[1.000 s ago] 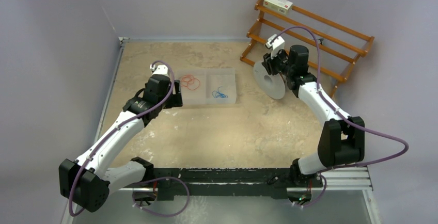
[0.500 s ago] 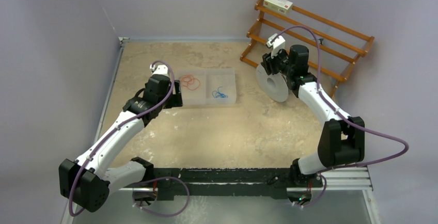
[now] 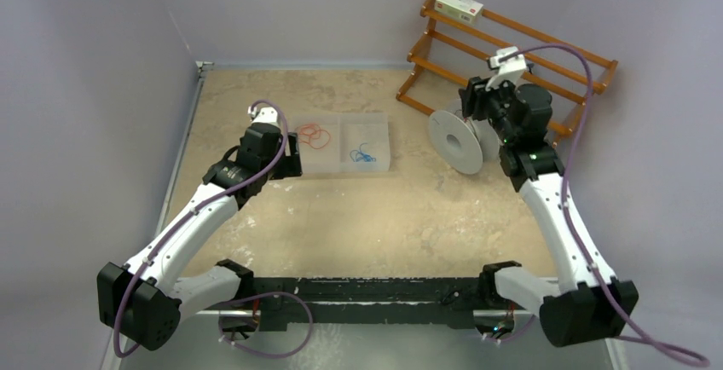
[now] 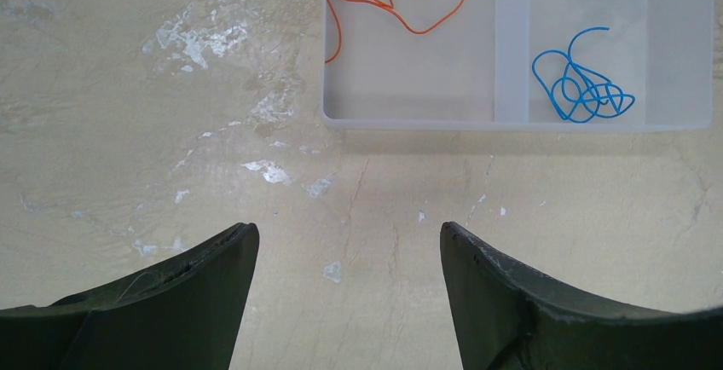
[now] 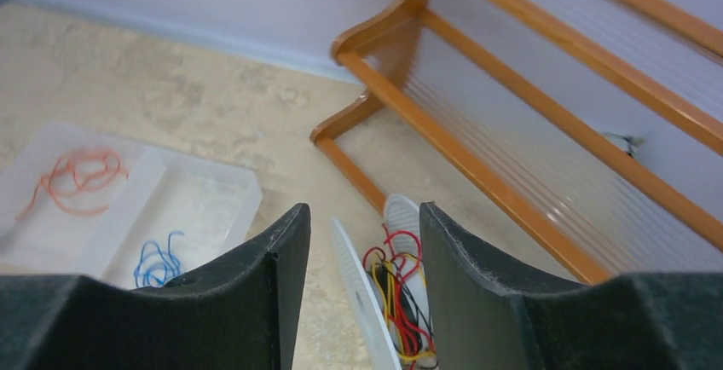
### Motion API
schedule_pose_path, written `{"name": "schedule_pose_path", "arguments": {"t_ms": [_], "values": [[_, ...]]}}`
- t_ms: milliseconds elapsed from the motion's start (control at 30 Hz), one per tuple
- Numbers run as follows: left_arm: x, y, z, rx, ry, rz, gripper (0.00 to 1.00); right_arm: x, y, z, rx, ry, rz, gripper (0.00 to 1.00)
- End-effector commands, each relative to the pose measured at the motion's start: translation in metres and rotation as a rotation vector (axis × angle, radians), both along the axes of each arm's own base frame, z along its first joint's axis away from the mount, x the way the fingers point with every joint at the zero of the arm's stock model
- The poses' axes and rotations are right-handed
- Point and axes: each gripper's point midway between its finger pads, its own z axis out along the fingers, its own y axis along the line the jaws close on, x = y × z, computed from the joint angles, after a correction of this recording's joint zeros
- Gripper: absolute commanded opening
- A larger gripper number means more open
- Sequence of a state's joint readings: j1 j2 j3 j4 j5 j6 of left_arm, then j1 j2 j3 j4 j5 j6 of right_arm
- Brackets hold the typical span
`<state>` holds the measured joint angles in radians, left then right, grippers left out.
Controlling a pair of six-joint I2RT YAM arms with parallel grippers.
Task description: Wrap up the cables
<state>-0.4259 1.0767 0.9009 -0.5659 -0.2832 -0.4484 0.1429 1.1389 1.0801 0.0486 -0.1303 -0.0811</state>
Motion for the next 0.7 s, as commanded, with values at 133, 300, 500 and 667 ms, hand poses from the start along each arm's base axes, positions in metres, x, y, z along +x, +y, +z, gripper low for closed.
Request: {"name": "schedule_pose_path", "arguments": {"t_ms": [133,300,500,667], "values": [[0.002,-0.006,0.009,-0.027,-0.039,-0.038,0.78,-0.037,-0.063,-0.041,0.111,0.212,-0.426,0.54],[0.001,-0.007,0.011,-0.036,-0.044,-0.044,0.78,-0.039,-0.067,-0.078,0.094,0.294,-0.458,0.55],[0.0,-0.007,0.011,-0.036,-0.045,-0.047,0.78,-0.03,-0.082,-0.106,0.056,0.35,-0.505,0.56],[-0.001,-0.007,0.011,-0.037,-0.047,-0.046,0.78,-0.028,-0.082,-0.106,0.07,0.35,-0.492,0.56]]}}
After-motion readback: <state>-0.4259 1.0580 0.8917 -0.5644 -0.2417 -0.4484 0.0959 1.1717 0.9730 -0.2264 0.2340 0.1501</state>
